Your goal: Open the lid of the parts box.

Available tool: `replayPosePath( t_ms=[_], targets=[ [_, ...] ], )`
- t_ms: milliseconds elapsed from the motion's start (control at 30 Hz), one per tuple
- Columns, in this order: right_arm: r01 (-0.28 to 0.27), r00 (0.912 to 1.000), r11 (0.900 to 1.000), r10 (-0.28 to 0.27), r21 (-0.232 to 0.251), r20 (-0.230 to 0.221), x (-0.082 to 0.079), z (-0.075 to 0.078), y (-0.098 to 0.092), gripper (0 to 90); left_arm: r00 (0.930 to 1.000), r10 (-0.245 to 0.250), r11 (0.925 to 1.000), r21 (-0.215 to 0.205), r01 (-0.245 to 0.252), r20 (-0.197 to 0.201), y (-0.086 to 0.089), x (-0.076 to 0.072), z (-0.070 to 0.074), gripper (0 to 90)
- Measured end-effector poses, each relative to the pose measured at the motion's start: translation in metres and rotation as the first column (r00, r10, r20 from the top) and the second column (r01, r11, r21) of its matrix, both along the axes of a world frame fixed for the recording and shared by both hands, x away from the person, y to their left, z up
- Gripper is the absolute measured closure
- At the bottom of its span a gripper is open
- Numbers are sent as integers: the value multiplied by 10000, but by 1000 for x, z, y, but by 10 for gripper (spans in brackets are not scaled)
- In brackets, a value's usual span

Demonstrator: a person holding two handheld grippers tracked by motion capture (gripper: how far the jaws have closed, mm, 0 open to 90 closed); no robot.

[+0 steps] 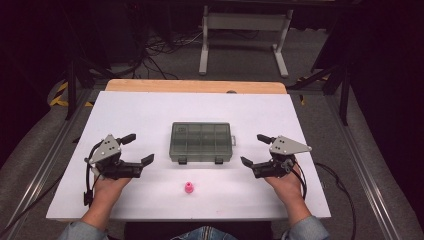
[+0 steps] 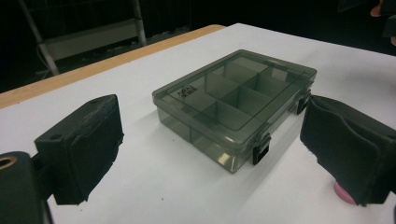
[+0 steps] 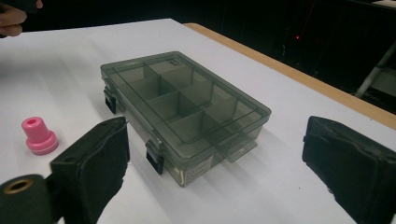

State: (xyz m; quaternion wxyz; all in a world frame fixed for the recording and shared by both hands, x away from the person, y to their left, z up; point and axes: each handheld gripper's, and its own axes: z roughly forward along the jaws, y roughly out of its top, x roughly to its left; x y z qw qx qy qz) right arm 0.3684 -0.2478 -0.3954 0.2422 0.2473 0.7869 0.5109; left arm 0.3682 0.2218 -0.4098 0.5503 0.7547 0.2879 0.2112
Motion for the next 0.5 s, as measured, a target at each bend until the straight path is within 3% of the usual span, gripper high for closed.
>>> replayPosePath(
  t_ms=[300,500],
  targets=[
    [-118,9995,9998,122,146,-305,16,7,5,123,9992,-316,9995,73,317,-225,-12,20,5,78],
    [29,9989,9989,-8,466,-467,24,8,12,123,9973,-384,9990,-248,369,-629,-19,31,5,79]
  ],
)
